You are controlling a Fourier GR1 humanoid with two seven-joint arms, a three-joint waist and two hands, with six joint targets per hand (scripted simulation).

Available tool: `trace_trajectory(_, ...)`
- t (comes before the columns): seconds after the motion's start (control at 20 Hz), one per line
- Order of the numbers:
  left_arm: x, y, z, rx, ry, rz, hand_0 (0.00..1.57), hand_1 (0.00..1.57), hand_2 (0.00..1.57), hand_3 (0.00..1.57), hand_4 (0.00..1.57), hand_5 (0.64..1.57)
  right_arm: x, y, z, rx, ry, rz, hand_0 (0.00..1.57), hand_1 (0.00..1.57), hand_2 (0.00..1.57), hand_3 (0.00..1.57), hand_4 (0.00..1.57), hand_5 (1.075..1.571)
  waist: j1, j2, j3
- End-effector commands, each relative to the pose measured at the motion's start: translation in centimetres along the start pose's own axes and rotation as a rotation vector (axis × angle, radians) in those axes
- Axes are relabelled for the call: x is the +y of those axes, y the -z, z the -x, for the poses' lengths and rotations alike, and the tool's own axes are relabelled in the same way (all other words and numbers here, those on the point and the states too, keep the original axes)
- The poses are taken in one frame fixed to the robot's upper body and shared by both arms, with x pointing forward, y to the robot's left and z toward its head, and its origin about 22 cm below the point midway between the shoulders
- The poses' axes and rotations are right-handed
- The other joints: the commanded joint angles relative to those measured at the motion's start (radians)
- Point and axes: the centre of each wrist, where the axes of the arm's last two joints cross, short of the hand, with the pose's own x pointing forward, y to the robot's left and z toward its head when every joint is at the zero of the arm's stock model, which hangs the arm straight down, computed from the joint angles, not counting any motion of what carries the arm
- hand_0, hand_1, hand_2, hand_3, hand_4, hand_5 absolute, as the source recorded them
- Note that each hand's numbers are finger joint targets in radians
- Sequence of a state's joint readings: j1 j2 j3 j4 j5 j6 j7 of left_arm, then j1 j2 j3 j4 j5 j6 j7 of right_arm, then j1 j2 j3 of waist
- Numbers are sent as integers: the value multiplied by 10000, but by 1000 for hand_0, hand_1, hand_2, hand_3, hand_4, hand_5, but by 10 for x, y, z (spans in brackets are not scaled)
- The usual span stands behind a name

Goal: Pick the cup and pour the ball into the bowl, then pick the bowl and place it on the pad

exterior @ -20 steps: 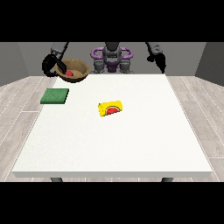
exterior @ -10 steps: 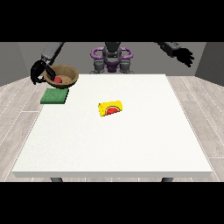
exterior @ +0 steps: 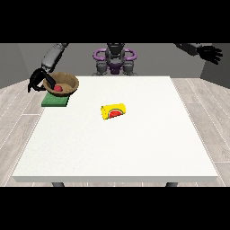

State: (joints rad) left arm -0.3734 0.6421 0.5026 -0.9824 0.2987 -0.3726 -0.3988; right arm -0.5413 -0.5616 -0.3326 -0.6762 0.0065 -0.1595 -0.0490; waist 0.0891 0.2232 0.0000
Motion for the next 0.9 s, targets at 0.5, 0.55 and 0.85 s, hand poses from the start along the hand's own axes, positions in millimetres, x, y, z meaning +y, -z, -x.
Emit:
trace_trajectory(0.5,20,-5,-2,-129,78,-63,0,0,0,0,1178,1549,-22,15,-17,852,298,261,0,0,363,444,0,1412,132,52,-1)
trace_trajectory(0.55,4,3,-3,62,117,87,0,0,0,0,1178,1550,1,10,-5,972,344,463,0,0,184,118,0,1392,94,-221,4)
trace_trajectory(0.85,-87,19,3,1140,-442,1590,0,0,0,0,902,1559,-51,24,-36,1664,-429,5,0,0,0,0,0,1356,207,-1862,13)
